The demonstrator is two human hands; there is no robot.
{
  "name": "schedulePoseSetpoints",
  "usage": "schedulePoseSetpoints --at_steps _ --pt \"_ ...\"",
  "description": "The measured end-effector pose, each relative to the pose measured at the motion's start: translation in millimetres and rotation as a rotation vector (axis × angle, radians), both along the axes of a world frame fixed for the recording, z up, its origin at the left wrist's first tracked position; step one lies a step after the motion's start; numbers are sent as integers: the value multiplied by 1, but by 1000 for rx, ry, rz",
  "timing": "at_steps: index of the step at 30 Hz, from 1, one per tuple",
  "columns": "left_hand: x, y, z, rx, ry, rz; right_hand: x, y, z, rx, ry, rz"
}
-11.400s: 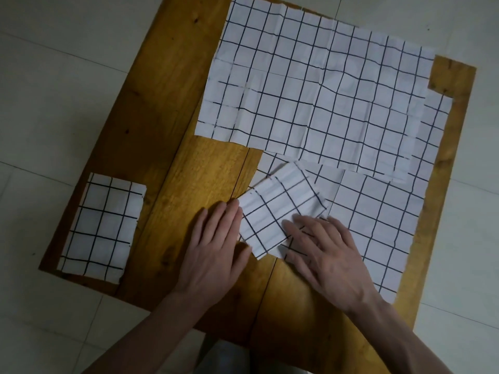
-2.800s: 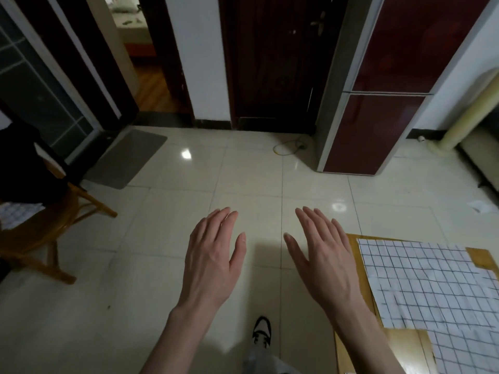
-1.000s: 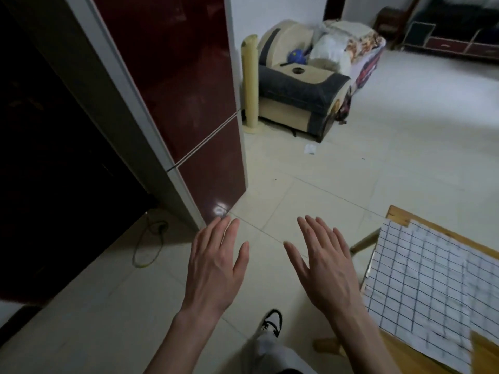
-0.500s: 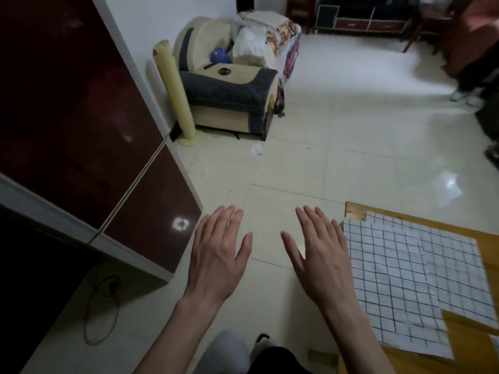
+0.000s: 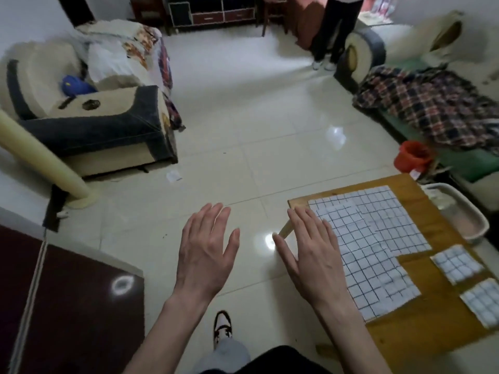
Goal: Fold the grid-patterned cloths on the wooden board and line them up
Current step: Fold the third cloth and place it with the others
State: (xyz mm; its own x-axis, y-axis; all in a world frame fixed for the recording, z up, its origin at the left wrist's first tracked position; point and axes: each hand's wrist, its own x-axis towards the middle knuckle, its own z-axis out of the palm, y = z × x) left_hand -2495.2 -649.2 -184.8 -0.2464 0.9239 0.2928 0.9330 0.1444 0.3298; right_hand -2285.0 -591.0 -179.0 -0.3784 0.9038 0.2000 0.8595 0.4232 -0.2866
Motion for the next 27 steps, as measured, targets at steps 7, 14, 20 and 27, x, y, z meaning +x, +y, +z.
schedulePoseSetpoints --at_steps 7,14,20,27 --pt "-17 73 -5 31 -2 -304 -17 18 -3 1 1 -266" --pt "19 127 -15 73 -10 -594 14 24 -7 -22 1 -531" --pt "68 168 -22 82 -35 -756 53 28 -22 -53 -6 -712" --pt "119 214 -39 25 -34 -866 95 46 -43 -85 45 -854"
